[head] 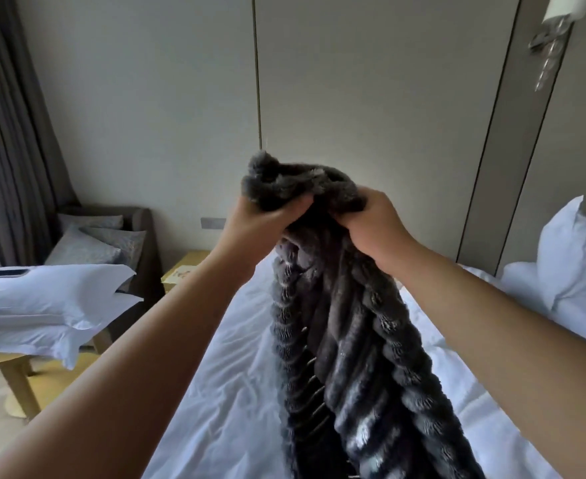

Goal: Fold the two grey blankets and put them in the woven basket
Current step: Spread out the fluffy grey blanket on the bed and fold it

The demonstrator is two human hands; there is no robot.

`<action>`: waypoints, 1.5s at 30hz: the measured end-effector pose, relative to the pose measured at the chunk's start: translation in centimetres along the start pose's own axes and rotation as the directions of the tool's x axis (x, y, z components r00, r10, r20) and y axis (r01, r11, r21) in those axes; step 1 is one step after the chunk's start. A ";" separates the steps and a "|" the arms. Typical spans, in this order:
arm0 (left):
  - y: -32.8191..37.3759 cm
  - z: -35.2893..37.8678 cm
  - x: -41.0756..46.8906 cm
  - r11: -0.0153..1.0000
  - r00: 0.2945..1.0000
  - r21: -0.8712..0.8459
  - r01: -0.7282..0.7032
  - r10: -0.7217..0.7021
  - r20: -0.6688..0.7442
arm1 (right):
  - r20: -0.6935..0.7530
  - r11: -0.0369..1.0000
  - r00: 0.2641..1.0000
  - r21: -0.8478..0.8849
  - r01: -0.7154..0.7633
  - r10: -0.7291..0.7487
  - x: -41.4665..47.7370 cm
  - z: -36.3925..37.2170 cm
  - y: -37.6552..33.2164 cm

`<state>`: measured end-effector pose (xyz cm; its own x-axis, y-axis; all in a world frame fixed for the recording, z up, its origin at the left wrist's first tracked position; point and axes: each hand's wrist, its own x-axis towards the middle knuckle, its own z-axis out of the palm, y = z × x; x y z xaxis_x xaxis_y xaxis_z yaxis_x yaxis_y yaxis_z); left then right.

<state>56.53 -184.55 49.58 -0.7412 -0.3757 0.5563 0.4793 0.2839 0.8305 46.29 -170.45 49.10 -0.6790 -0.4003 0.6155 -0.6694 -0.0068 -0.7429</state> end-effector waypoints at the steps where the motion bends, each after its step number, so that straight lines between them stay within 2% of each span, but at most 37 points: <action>1: -0.8 0.3 0.0 0.998 0.998 0.021 0.052 -0.053 0.035 | -0.018 1.000 1.000 0.029 0.005 -0.004 0.6 -0.5 -0.5; 4: -3.4 1.2 -1.2 0.930 0.933 0.114 0.349 -0.357 0.049 | -0.065 0.995 0.998 0.097 0.024 -0.018 1.6 -2.0 -2.0; 5: -4.3 1.5 -1.9 0.901 0.911 0.164 0.402 -0.411 0.027 | -0.080 0.993 0.997 0.114 0.017 -0.008 1.9 -2.5 -2.3; 7: -6.4 2.3 -3.6 0.899 0.923 0.213 0.383 -0.367 -0.114 | -0.109 0.988 0.994 0.151 -0.010 0.027 2.3 -3.4 -2.8; 9: -8.1 3.2 -5.3 0.879 0.929 0.345 0.329 -0.236 -0.285 | -0.121 0.984 0.991 0.173 -0.031 0.052 2.4 -4.0 -3.2; 10: -8.9 3.6 -6.1 0.870 0.932 0.390 0.300 -0.179 -0.316 | -0.122 0.984 0.991 0.177 -0.035 0.057 2.4 -4.3 -3.3; 12: -10.3 4.4 -7.6 0.874 0.938 0.412 0.257 -0.123 -0.323 | -0.121 0.983 0.991 0.179 -0.040 0.062 2.3 -4.7 -3.5; 15: -11.4 5.4 -8.6 0.875 0.935 0.375 0.308 -0.205 -0.288 | -0.110 0.983 0.991 0.177 -0.055 0.076 2.1 -5.2 -3.7; 18: -12.0 4.7 -7.4 0.756 0.912 0.535 0.377 -0.203 -0.356 | -0.120 0.984 0.991 0.171 -0.040 0.061 2.1 -5.8 -4.1; 19: -12.0 4.1 -6.6 0.737 0.907 0.538 0.409 -0.260 -0.333 | -0.128 0.985 0.990 0.170 -0.037 0.059 2.1 -6.1 -4.4; 20: -11.8 3.6 -5.7 0.756 0.869 0.428 0.494 -0.412 -0.275 | -0.139 0.986 0.989 0.165 -0.036 0.059 2.2 -6.3 -4.6; 21: -11.2 3.5 -5.3 0.753 0.797 0.262 0.603 -0.578 -0.172 | -0.153 0.986 0.986 0.161 -0.038 0.063 2.3 -6.5 -4.8; 22: -10.8 3.7 -5.3 0.703 0.707 0.085 0.706 -0.707 -0.023 | -0.167 0.986 0.983 0.161 -0.045 0.072 2.4 -6.6 -5.0; 23: -10.5 4.0 -5.4 0.668 0.662 -0.003 0.745 -0.738 0.128 | -0.180 0.984 0.980 0.168 -0.054 0.084 2.4 -6.6 -5.1; 25: -10.7 5.4 -5.9 0.685 0.669 -0.079 0.724 -0.671 0.319 | -0.200 0.979 0.974 0.192 -0.070 0.109 2.5 -6.6 -5.3; 27: -10.9 6.7 -7.2 0.676 0.658 -0.149 0.722 -0.604 0.450 | -0.208 0.975 0.970 0.205 -0.084 0.127 2.5 -6.4 -5.3; 33: -11.3 8.2 -10.2 0.696 0.666 -0.206 0.688 -0.491 0.562 | -0.194 0.979 0.970 0.171 -0.110 0.143 2.6 -6.9 -4.9; 38: -11.0 4.6 -10.3 0.816 0.774 -0.085 0.571 -0.501 0.388 | -0.244 0.986 0.957 0.094 -0.135 0.155 1.9 -9.5 -3.1; 39: -11.1 3.7 -10.1 0.836 0.805 -0.072 0.544 -0.495 0.327 | -0.248 0.984 0.954 0.096 -0.148 0.167 1.7 -10.0 -2.6; 41: -11.4 2.1 -9.6 0.865 0.865 -0.072 0.497 -0.488 0.118 | -0.239 0.979 0.951 0.106 -0.173 0.194 1.3 -10.5 -1.9; 43: -12.2 1.0 -9.0 0.880 0.871 -0.065 0.470 -0.474 -0.125 | -0.222 0.974 0.952 0.126 -0.188 0.213 1.0 -10.3 -1.4; 45: -13.2 0.1 -8.5 0.866 0.847 0.019 0.500 -0.484 -0.219 | -0.209 0.975 0.954 0.096 -0.200 0.216 0.9 -9.6 -1.0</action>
<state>56.47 -185.00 33.89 -0.7568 -0.6492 0.0757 0.0357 0.0746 0.9966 43.48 -162.02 52.88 -0.8554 -0.1915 0.4813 -0.4879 -0.0142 -0.8728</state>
